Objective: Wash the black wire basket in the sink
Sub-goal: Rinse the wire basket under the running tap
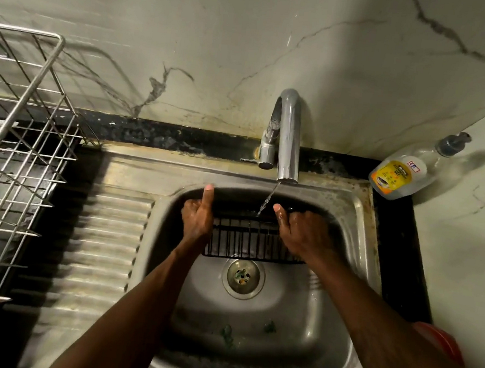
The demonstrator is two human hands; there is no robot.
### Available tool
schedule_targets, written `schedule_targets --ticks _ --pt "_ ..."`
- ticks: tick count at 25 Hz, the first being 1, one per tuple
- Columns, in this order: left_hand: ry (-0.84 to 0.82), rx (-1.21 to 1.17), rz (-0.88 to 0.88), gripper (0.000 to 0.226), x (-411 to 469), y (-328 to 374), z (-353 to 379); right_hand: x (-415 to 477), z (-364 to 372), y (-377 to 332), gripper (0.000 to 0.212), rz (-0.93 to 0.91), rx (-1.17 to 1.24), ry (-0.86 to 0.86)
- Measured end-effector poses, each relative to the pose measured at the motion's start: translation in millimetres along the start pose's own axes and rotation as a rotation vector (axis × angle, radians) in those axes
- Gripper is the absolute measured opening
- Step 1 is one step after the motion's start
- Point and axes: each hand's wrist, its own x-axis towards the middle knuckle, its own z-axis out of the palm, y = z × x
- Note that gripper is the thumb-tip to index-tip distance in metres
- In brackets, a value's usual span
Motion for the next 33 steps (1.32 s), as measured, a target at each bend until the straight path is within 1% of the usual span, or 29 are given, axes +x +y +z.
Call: schedule_targets --ticks 1,3,5,6,7,8,9,10,11,12,13,14,16,17,18,19,21,22,23,24,25,26,27,28,30,32,33 --pt "-0.027 -0.011 -0.003 0.041 3 -2 7 -2 -2 5 0.083 0.028 -0.047 0.025" --pt "-0.070 -0.043 -0.031 0.035 1 9 24 -1 5 -25 0.074 -0.006 -0.081 0.054" --pt "-0.093 -0.033 -0.026 0.039 0 17 38 -9 16 -77 0.044 -0.089 0.005 0.068" --pt "-0.081 -0.028 -0.012 0.039 0 17 39 -13 21 -97 0.036 -0.148 0.035 0.066" --pt "-0.066 -0.034 -0.012 0.038 1 16 37 -13 24 -105 0.034 -0.226 0.035 0.047" --pt "-0.059 -0.033 -0.004 0.037 2 15 32 -10 21 -101 0.037 -0.298 0.030 0.029" --pt "-0.061 -0.039 0.019 0.036 5 10 25 -5 19 -86 0.045 -0.314 0.026 0.022" --pt "-0.071 -0.057 0.044 0.038 7 4 18 -1 16 -63 0.059 -0.262 0.024 0.008" --pt "-0.079 -0.067 0.078 0.040 13 -3 13 1 11 -38 0.073 -0.167 0.017 0.016" --pt "-0.085 -0.071 0.122 0.041 15 -7 8 3 9 -12 0.082 -0.094 0.013 0.028" --pt "-0.091 -0.078 0.149 0.039 18 -10 5 3 6 10 0.083 -0.074 0.029 0.027" --pt "-0.109 -0.089 0.168 0.037 19 -12 5 1 3 25 0.078 -0.100 0.067 0.002" --pt "-0.137 -0.046 0.178 0.042 28 -18 6 0 -6 32 0.070 -0.182 0.117 -0.030" --pt "-0.161 -0.004 0.197 0.046 32 -20 5 2 -12 29 0.067 -0.207 0.122 0.001" --pt "-0.164 0.076 0.244 0.047 33 -19 2 4 -20 21 0.065 -0.223 0.126 0.036" --pt "-0.126 0.211 0.318 0.049 33 -19 1 8 -29 11 0.063 -0.236 0.121 0.048" --pt "-0.022 0.478 0.440 0.056 18 -6 1 14 -50 -15 0.061 -0.280 0.067 0.017" --pt "-0.018 0.508 0.546 0.054 4 6 8 16 -60 -29 0.059 -0.298 0.008 0.003" --pt "-0.049 0.475 0.616 0.050 -7 11 18 16 -69 -42 0.054 -0.309 -0.056 0.015" --pt "-0.108 0.321 0.578 0.046 -21 17 29 15 -76 -56 0.049 -0.317 -0.098 0.053" --pt "-0.127 0.167 0.498 0.045 -32 24 39 13 -79 -67 0.044 -0.331 -0.111 0.114" --pt "-0.120 0.014 0.392 0.046 -36 26 47 8 -81 -75 0.039 -0.343 -0.082 0.181" --pt "-0.108 -0.072 0.298 0.047 -37 27 52 5 -80 -78 0.037 -0.358 -0.020 0.244" --pt "-0.090 -0.077 0.248 0.047 -36 29 53 2 -78 -78 0.037 -0.370 0.070 0.281" --pt "-0.127 -0.049 0.211 0.045 -26 27 46 1 -72 -67 0.045 -0.380 0.221 0.225" --pt "-0.167 -0.066 0.126 0.043 -15 17 34 5 -65 -52 0.059 -0.318 0.297 0.130" --pt "-0.193 -0.078 0.090 0.045 -11 10 28 5 -62 -46 0.063 -0.280 0.283 0.127"
